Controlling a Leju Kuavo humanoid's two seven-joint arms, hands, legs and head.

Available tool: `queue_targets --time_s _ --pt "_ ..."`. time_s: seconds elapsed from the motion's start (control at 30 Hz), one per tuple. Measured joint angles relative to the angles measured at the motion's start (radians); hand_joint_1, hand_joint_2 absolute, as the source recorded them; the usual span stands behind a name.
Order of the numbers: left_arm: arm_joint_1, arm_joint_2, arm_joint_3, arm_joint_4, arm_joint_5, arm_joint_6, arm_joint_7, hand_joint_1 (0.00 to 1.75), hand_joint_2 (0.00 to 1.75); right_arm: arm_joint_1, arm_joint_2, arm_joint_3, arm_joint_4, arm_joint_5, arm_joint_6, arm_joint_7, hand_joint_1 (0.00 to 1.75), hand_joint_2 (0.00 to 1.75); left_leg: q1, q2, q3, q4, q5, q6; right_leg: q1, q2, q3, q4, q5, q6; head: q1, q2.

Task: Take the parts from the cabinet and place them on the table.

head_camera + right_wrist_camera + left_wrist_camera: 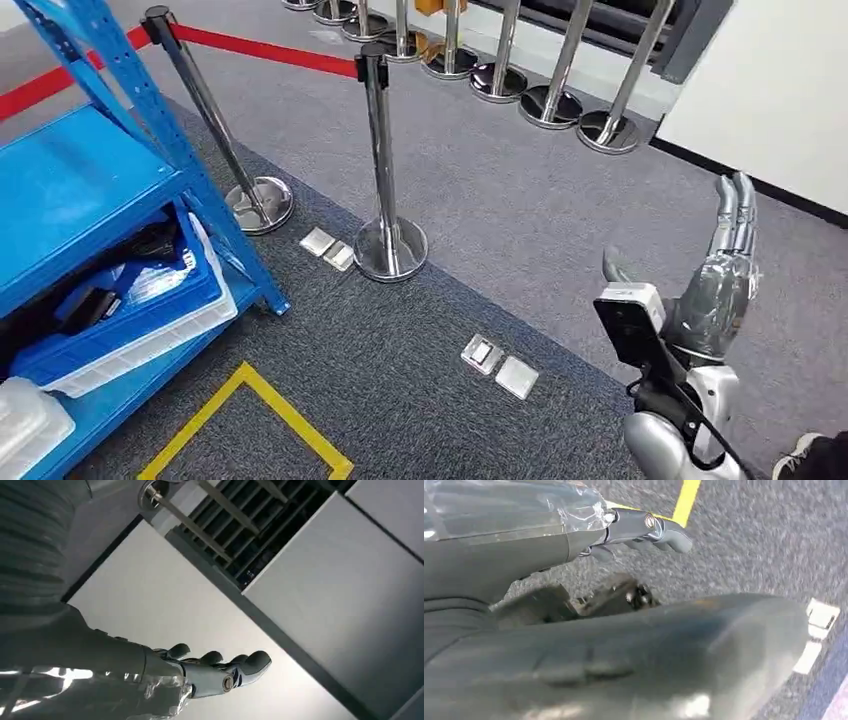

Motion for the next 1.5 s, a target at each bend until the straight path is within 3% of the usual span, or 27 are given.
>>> queue_targets --time_s 0.07,0.13,0.17,0.2,0.27,0.3,0.33,0.47,0.5,0.57,0.63,0.67,0.77,0.8,0.83,0.87,1.0,1.03,1.1,1.17,1.2,1.23,1.3,1.33,1.37,1.4,1.5 --pt "-0.005 0.0 0.0 0.0 0.002 0.0 0.0 0.0 0.0 0.002 -0.002 -0.002 0.002 -0.006 0.0 -0.004 0.0 1.75 0.0 -0.022 0.001 -0.002 0.001 0.012 0.0 0.065 -0.065 0.131 -0.077 -0.003 0.007 0.0" --pt "-0.005 0.0 0.0 0.0 0.002 0.0 0.0 0.0 0.0 0.008 -0.002 -0.002 0.005 -0.011 0.0 -0.011 0.0 1.75 -0.003 -0.046 0.001 -0.001 0.0 0.014 0.003 0.077 -0.15 0.287 -0.131 -0.002 0.021 0.0" --pt "-0.004 0.0 0.0 0.0 0.002 -0.002 0.0 0.0 0.0 0.01 -0.002 -0.002 0.007 -0.013 0.0 -0.013 0.0 1.75 -0.004 -0.059 0.001 0.0 0.0 0.014 0.003 0.078 -0.172 0.316 -0.126 -0.002 0.024 0.0" --pt "-0.003 0.001 0.0 0.0 0.002 -0.004 0.0 0.0 0.0 0.012 -0.001 -0.003 0.009 -0.016 0.0 -0.02 0.0 1.75 -0.005 -0.074 0.003 0.0 0.0 0.014 0.003 0.079 -0.169 0.293 -0.095 -0.005 0.028 0.0" --pt "-0.003 0.001 0.0 0.0 0.002 -0.006 0.0 0.0 0.0 0.011 -0.001 -0.003 0.011 -0.016 0.0 -0.029 0.0 1.75 -0.005 -0.103 0.007 0.003 -0.001 0.012 0.003 0.094 -0.102 0.129 0.007 -0.015 0.035 0.0" --pt "-0.003 0.0 0.0 0.0 0.002 -0.006 0.0 0.0 0.0 0.011 -0.001 -0.004 0.011 -0.017 0.0 -0.031 0.0 1.75 -0.003 -0.115 0.008 0.004 -0.002 0.011 0.003 0.128 -0.064 0.04 0.048 -0.02 0.04 0.0" --pt "-0.004 0.0 0.0 0.0 0.003 -0.007 0.0 0.0 0.0 0.011 -0.001 -0.006 0.012 -0.017 0.0 -0.031 0.0 1.75 -0.004 -0.122 0.004 0.007 -0.004 0.006 0.002 0.177 -0.056 0.01 0.04 -0.021 0.04 0.0" --pt "-0.001 0.001 0.0 0.0 0.003 -0.008 0.0 0.0 0.0 0.01 0.001 -0.011 0.013 -0.017 0.0 -0.033 0.0 1.75 -0.001 -0.161 -0.003 0.002 0.0 -0.019 0.008 0.13 -0.052 -0.004 0.05 -0.034 0.04 0.0" --pt "0.001 0.002 0.0 0.0 0.004 -0.008 0.0 0.0 0.0 0.007 0.001 -0.011 0.013 -0.017 0.0 -0.033 0.0 1.75 0.0 -0.14 -0.001 0.016 -0.008 -0.021 0.001 0.112 -0.047 -0.011 0.056 -0.04 0.038 0.0" --pt "-0.003 0.002 0.0 0.0 0.003 -0.008 -0.001 0.0 0.0 0.008 0.002 -0.012 0.013 -0.016 0.0 -0.033 0.0 1.75 -0.002 -0.067 -0.05 0.119 -0.074 -0.033 0.001 0.089 -0.044 -0.014 0.054 -0.05 0.015 0.0" --pt "-0.004 0.003 0.0 0.0 0.004 -0.008 -0.001 0.0 0.0 0.011 0.002 -0.011 0.013 -0.016 0.0 -0.033 0.0 1.75 0.004 -0.049 -0.129 0.278 -0.144 -0.042 0.002 0.063 -0.044 -0.013 0.051 -0.053 0.009 0.0" --pt "-0.003 0.003 0.0 0.0 0.004 -0.008 -0.001 0.0 0.0 0.011 0.002 -0.012 0.014 -0.016 0.0 -0.033 0.0 1.75 0.007 -0.048 -0.153 0.323 -0.151 -0.046 0.002 0.05 -0.043 -0.013 0.049 -0.052 0.005 0.0" --pt "0.0 0.003 0.0 0.0 0.004 -0.009 -0.001 0.0 0.0 0.011 0.002 -0.012 0.016 -0.016 0.0 -0.032 0.0 1.75 0.012 -0.043 -0.125 0.264 -0.102 -0.049 0.0 0.027 -0.038 -0.013 0.045 -0.048 0.001 0.0" --pt "0.0 0.003 0.0 0.0 0.005 -0.009 -0.002 0.0 0.0 0.011 0.002 -0.012 0.017 -0.016 0.0 -0.03 0.0 1.75 0.013 -0.031 -0.072 0.162 -0.05 -0.05 -0.002 0.014 -0.033 -0.013 0.041 -0.043 -0.001 0.0" --pt "-0.001 0.004 0.0 0.0 0.006 -0.009 -0.003 0.0 0.0 0.011 0.002 -0.011 0.017 -0.016 0.0 -0.028 0.0 1.75 0.013 -0.001 -0.022 0.067 -0.01 -0.049 -0.003 0.004 -0.026 -0.013 0.037 -0.039 -0.003 0.0" --pt "-0.002 0.003 0.0 0.0 0.006 -0.009 -0.003 0.0 0.0 0.011 0.002 -0.012 0.017 -0.016 0.0 -0.027 0.0 1.75 0.011 0.049 0.002 0.004 -0.009 -0.042 0.002 -0.004 -0.021 -0.012 0.032 -0.032 -0.008 0.0" --pt "0.001 0.004 0.0 0.0 0.011 -0.009 -0.005 0.0 0.0 0.009 0.002 -0.012 0.019 -0.03 0.0 -0.024 0.0 1.75 -0.002 0.002 -0.002 0.006 -0.009 -0.019 0.003 -0.035 -0.002 -0.021 0.023 -0.007 -0.002 0.0" --pt "0.001 0.004 0.0 0.0 0.012 -0.009 -0.005 0.0 0.0 0.009 0.003 -0.012 0.019 -0.031 0.0 -0.025 0.0 1.75 0.008 -0.009 0.007 -0.004 -0.003 -0.01 -0.001 -0.037 0.004 -0.022 0.017 0.001 -0.002 0.0" --pt "-0.002 0.004 0.0 0.0 0.015 -0.009 -0.007 0.0 0.0 0.009 0.003 -0.017 0.021 -0.042 0.0 -0.029 0.0 1.75 0.009 -0.025 0.008 -0.008 0.001 0.002 -0.005 0.044 -0.033 0.066 -0.043 0.003 0.005 0.0" --pt "-0.001 0.004 0.0 0.0 0.019 -0.01 -0.007 0.0 0.0 0.022 0.006 -0.031 0.027 -0.069 0.0 -0.035 0.0 1.75 0.005 -0.048 0.007 -0.008 0.0 0.007 -0.001 0.074 -0.125 0.242 -0.119 0.003 0.019 0.0" --pt "0.0 0.004 0.0 0.0 0.02 -0.01 -0.007 0.0 0.0 0.029 0.008 -0.04 0.034 -0.082 0.0 -0.043 0.0 1.75 0.003 -0.061 0.007 -0.008 -0.001 0.008 0.001 0.076 -0.159 0.3 -0.129 0.002 0.025 0.0" --pt "0.002 0.004 0.0 0.0 0.02 -0.01 -0.007 0.0 0.0 0.034 0.011 -0.049 0.04 -0.094 0.0 -0.049 0.0 1.75 0.001 -0.075 0.009 -0.007 -0.001 0.008 0.002 0.078 -0.172 0.307 -0.112 -0.001 0.03 0.0" --pt "0.003 0.004 0.0 0.0 0.022 -0.011 -0.007 0.0 0.0 0.039 0.016 -0.069 0.057 -0.12 0.0 -0.052 0.0 1.75 -0.003 -0.101 0.014 -0.007 -0.002 0.009 0.004 0.087 -0.13 0.188 -0.023 -0.013 0.035 0.0" --pt "0.002 0.004 0.0 0.0 0.022 -0.011 -0.007 0.0 0.0 0.043 0.022 -0.086 0.072 -0.141 0.0 -0.061 0.0 1.75 -0.004 -0.115 0.018 -0.007 -0.003 0.008 0.007 0.105 -0.086 0.082 0.035 -0.022 0.039 0.0" --pt "0.002 0.003 0.0 -0.001 0.023 -0.011 -0.007 0.0 0.0 0.046 0.027 -0.106 0.091 -0.168 0.0 -0.083 0.0 1.75 0.0 -0.123 0.017 -0.007 -0.004 0.007 0.009 0.154 -0.059 0.005 0.059 -0.031 0.043 0.0" --pt "0.001 0.002 0.0 -0.001 0.026 -0.011 -0.005 0.0 0.0 0.052 0.035 -0.127 0.114 -0.196 0.0 -0.11 0.0 1.75 -0.005 -0.134 0.012 -0.004 -0.008 -0.001 0.012 0.167 -0.055 -0.007 0.051 -0.031 0.035 0.0" --pt "0.005 0.001 0.0 -0.001 0.032 -0.009 -0.003 0.0 0.0 0.055 0.069 -0.21 0.205 -0.268 0.0 -0.214 0.0 1.75 0.009 -0.161 0.008 -0.011 -0.003 -0.02 0.021 0.134 -0.052 -0.011 0.054 -0.037 0.043 0.0"
